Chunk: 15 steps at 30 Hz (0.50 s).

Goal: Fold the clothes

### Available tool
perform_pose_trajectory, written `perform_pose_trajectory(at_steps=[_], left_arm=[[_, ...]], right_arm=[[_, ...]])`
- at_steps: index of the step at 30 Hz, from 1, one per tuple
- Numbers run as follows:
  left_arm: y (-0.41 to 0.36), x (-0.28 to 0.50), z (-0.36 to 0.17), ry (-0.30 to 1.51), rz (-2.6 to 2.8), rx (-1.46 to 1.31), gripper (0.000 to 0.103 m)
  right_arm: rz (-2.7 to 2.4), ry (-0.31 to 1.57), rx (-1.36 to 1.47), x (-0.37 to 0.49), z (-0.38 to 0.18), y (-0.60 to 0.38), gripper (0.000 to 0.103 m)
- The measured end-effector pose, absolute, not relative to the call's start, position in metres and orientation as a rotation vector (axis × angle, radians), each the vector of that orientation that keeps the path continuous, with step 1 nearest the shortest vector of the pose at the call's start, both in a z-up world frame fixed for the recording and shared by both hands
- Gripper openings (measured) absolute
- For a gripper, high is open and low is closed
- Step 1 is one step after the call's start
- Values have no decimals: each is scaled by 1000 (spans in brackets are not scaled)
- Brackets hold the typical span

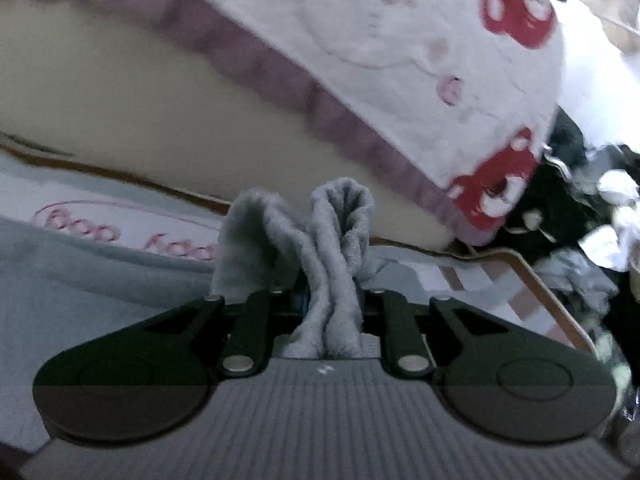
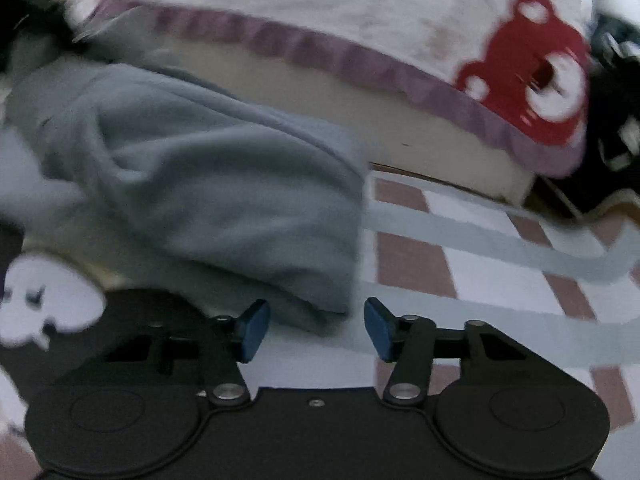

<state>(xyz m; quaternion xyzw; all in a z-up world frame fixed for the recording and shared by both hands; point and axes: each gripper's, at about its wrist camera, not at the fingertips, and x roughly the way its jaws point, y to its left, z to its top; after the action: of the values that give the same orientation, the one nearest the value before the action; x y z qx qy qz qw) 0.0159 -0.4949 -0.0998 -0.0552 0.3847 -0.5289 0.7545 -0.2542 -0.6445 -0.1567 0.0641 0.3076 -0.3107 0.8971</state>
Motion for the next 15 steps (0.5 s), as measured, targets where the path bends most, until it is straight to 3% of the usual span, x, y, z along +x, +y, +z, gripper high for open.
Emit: perform_pose_trajectory(at_steps=[2, 4, 8, 11, 15], left_arm=[[-498, 22, -126, 883, -1078, 30, 19], [-496, 29, -150, 931, -1029, 59, 33], [-469, 35, -153, 890, -962, -126, 33], [-444, 33, -130, 805, -865, -201, 30], [-437, 26, -104, 717, -938, -76, 30]], right_arm=[[-618, 590, 236, -261, -154, -654, 57], [-588, 568, 271, -262, -155, -655, 57], [-589, 640, 112, -248, -162, -636, 56], [-616, 657, 100, -246, -164, -635, 48], [-636, 614, 167, -249, -150, -637, 48]])
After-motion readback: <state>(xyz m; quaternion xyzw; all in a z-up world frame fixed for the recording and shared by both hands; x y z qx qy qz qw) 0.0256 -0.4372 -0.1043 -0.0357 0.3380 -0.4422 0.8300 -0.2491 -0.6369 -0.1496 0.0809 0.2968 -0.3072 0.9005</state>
